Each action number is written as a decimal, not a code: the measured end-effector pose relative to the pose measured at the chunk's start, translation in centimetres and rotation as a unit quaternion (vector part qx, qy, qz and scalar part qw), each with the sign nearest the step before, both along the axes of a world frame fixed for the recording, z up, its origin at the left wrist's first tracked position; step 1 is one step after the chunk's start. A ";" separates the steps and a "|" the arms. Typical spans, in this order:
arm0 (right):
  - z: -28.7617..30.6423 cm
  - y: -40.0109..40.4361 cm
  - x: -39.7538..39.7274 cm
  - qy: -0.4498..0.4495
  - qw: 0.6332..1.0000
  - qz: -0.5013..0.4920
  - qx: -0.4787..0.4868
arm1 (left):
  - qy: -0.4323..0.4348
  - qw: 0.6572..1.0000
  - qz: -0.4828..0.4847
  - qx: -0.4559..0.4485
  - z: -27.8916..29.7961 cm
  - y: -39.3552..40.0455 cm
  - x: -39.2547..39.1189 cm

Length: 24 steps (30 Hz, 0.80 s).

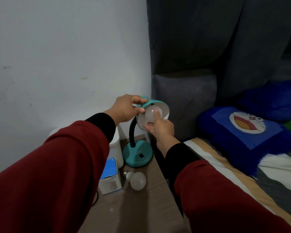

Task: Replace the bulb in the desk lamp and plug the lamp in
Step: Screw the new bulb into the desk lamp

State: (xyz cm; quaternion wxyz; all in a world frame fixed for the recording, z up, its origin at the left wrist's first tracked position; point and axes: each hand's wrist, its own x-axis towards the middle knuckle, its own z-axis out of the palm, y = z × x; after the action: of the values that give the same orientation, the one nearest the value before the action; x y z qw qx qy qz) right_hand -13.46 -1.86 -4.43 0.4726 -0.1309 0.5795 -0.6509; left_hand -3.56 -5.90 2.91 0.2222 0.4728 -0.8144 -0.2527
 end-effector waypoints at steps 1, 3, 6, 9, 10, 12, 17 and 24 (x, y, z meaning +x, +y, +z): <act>0.2 0.0 -0.1 -0.010 1.000 0.011 0.013 | -0.001 1.000 0.001 0.000 0.0 0.0 0.0; 0.2 -0.1 -0.2 -0.017 1.000 0.009 0.014 | -0.003 1.000 0.002 -0.001 0.0 0.0 0.0; -0.1 -0.3 0.0 -0.009 1.000 0.004 -0.009 | 0.003 1.000 0.003 0.002 -0.1 0.1 -0.1; 0.4 0.0 0.0 -0.044 0.999 0.023 0.017 | 0.003 1.000 0.003 0.003 0.0 0.1 -0.1; 0.4 -0.1 -0.1 -0.042 0.999 0.021 0.018 | 0.003 1.000 0.002 0.002 0.0 0.1 -0.1; 0.3 -0.2 0.1 -0.030 0.999 0.002 -0.012 | 0.001 1.000 -0.002 -0.002 0.0 0.1 -0.1; 0.3 -0.1 -0.2 -0.046 0.999 0.011 0.009 | -0.001 1.000 -0.004 -0.003 0.2 0.3 -0.1; 0.2 -0.2 -0.3 -0.025 1.000 0.009 -0.015 | -0.004 1.000 -0.003 -0.006 0.2 0.3 -0.2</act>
State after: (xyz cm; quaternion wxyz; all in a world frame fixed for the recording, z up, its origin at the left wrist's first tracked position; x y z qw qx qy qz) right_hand -13.74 -2.02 -4.23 0.4913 -0.1269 0.5561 -0.6582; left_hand -3.77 -5.58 3.09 0.2211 0.4702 -0.8180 -0.2469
